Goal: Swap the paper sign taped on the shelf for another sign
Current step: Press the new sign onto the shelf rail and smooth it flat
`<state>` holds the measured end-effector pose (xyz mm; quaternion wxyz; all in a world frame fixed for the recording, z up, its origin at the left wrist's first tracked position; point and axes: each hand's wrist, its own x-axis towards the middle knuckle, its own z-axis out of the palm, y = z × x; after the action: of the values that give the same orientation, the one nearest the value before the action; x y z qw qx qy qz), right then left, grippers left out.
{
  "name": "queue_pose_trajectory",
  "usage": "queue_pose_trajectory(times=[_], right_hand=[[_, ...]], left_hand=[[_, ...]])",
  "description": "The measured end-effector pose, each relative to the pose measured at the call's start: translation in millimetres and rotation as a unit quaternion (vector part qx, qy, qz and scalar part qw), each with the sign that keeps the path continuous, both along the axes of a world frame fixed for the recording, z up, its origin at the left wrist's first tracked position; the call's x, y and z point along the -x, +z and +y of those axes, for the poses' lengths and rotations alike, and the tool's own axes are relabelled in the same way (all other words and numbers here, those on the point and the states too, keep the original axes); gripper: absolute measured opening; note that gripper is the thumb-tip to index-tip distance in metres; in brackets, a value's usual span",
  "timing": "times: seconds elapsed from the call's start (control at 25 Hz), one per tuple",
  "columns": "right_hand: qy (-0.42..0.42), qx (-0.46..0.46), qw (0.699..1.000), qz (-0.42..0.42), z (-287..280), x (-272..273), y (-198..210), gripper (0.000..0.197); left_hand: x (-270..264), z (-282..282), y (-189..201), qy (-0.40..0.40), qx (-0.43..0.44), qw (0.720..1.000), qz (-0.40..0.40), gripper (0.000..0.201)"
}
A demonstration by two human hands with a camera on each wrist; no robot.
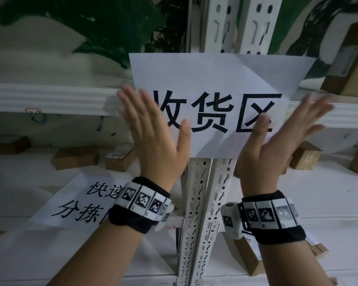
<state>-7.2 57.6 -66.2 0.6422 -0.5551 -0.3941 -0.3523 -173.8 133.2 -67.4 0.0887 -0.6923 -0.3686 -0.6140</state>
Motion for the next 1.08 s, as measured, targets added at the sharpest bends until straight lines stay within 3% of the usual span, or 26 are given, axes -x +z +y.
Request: queue_pose_trajectory(times=[0.16, 0.24, 0.4, 0.84, 0.96, 1.08], right_hand=[[0.074, 0.052, 0.969, -0.229, 7, 19, 24, 0.045], [0.083, 0.093, 0.959, -0.256, 16, 6, 40, 0.049], [-0.016, 0.124, 0.945, -0.301, 26, -18, 44, 0.053], [-0.131, 0.163, 0.945, -0.250, 13, -54, 38, 0.086], [-0.205, 0.180, 0.944, -0.187, 6, -69, 37, 0.104], [-0.188, 0.180, 0.958, -0.123, 2, -80, 34, 0.116]], left_hand=[[-44, -16, 17, -0.089, -0.104, 0.984, 0.110, 0.069], [-53, -1, 28, -0.071, -0.114, 0.980, 0.147, 0.066], [-55, 22, 32, -0.003, -0.121, 0.978, 0.167, 0.065], [7, 52, 33, 0.105, -0.111, 0.982, 0.109, 0.073], [27, 58, 32, 0.120, -0.090, 0.984, 0.095, 0.079], [32, 55, 31, 0.130, -0.050, 0.989, 0.058, 0.093]])
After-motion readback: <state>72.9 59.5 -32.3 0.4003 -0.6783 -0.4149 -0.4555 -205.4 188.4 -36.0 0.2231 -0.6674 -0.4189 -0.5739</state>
